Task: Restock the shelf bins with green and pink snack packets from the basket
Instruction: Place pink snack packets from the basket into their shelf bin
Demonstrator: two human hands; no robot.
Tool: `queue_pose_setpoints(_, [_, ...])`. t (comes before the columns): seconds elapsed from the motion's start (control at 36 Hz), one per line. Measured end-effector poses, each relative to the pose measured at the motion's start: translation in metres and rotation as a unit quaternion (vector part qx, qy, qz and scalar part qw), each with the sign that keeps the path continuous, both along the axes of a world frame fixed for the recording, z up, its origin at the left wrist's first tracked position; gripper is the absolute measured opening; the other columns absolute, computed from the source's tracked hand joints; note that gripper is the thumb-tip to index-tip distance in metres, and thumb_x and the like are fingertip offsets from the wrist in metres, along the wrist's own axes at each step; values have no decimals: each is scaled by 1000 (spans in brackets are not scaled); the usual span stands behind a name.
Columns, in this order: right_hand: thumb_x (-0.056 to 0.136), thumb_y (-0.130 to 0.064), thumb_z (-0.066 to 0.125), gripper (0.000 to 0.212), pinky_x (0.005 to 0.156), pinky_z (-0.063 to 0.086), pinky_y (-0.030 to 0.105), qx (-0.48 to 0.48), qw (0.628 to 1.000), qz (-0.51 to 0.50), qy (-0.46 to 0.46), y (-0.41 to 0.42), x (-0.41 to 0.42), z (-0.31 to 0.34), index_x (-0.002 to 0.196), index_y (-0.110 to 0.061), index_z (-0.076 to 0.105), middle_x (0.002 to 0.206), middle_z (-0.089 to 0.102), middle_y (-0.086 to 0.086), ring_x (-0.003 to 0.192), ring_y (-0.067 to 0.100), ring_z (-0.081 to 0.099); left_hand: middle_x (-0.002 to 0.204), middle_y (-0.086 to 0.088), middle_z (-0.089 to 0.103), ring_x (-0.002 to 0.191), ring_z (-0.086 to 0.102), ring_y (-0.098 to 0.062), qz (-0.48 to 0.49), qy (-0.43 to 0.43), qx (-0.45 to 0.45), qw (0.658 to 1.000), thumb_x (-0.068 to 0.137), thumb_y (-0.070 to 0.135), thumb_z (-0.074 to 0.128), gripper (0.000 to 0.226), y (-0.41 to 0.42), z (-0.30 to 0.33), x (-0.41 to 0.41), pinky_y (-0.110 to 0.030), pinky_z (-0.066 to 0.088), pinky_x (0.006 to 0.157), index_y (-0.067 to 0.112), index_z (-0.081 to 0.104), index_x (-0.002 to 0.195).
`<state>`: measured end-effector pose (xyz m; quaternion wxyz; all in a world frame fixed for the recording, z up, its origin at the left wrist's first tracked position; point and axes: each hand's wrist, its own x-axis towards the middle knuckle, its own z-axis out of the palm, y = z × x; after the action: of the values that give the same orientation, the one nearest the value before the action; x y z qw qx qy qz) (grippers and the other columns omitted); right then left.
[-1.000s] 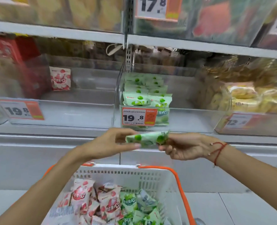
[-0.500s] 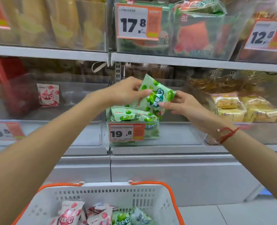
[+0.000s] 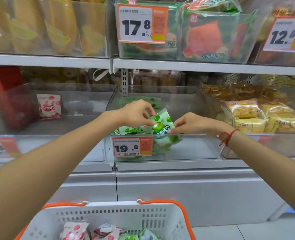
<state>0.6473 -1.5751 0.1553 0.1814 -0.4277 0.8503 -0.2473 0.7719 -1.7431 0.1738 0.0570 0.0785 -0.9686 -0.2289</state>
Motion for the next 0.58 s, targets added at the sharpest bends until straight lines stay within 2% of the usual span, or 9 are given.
queue_pose_setpoints(0.06, [78, -39, 74, 26, 70, 45, 21, -7, 1000, 10, 8, -2, -2, 5, 92, -17, 71, 81, 64, -7, 77, 9, 58, 99, -1, 72, 95, 67, -13, -13, 29, 23, 999, 80, 32, 76, 19, -2, 0, 1, -38, 52, 92, 24, 65, 94])
queue_pose_setpoints(0.11, [74, -32, 79, 44, 81, 52, 23, -56, 998, 13, 9, -5, -4, 8, 114, -21, 64, 105, 66, -2, 95, 12, 61, 92, 5, 73, 89, 68, -8, -20, 36, 12, 999, 78, 36, 77, 13, -2, 1, 1, -39, 53, 90, 34, 68, 87])
queue_pose_setpoints(0.19, [77, -23, 77, 60, 69, 52, 20, -36, 999, 22, -27, -11, -2, 6, 130, -25, 50, 119, 54, 1, 103, 12, 56, 94, 9, 74, 91, 67, -5, -35, -20, -27, 999, 79, 38, 75, 9, 2, -1, -3, -38, 53, 88, 40, 71, 87])
queue_pose_setpoints(0.25, [80, -21, 75, 53, 64, 50, 18, -11, 999, 28, -27, -14, -1, 3, 127, -25, 52, 119, 55, 4, 102, 17, 59, 100, 8, 73, 96, 66, -7, -37, -46, -37, 998, 82, 36, 73, 16, 6, -6, -7, -34, 53, 87, 34, 74, 97])
queue_pose_setpoints(0.33, [76, -19, 78, 43, 60, 51, 19, -70, 997, 16, 4, -14, -2, 1, 113, -26, 58, 113, 58, 8, 92, 18, 61, 115, 9, 67, 110, 60, -12, -6, -23, -95, 995, 82, 43, 71, 33, 7, -6, -10, -29, 46, 80, 32, 69, 113])
queue_pose_setpoints(0.42, [77, -21, 78, 50, 60, 54, 20, -105, 994, 12, 9, -14, -5, 1, 122, -26, 58, 118, 56, 3, 91, 13, 59, 135, 10, 55, 124, 50, -16, 39, 2, -140, 989, 82, 54, 66, 54, 1, -4, -6, -32, 41, 87, 32, 56, 130])
queue_pose_setpoints(0.5, [81, -22, 74, 56, 63, 56, 19, -62, 998, 24, 2, -19, -5, 1, 132, -24, 54, 132, 52, 2, 104, 14, 57, 131, 9, 58, 120, 53, -17, 53, -28, -133, 989, 86, 53, 61, 43, -3, -7, -2, -31, 42, 83, 33, 61, 125])
queue_pose_setpoints(0.58, [82, -21, 73, 30, 64, 55, 18, -19, 999, 38, 27, -27, -3, 1, 112, -24, 68, 127, 58, 8, 101, 20, 62, 124, 11, 63, 114, 56, -17, 66, -23, -150, 986, 85, 47, 67, 32, -1, -11, -1, -29, 39, 77, 32, 69, 113])
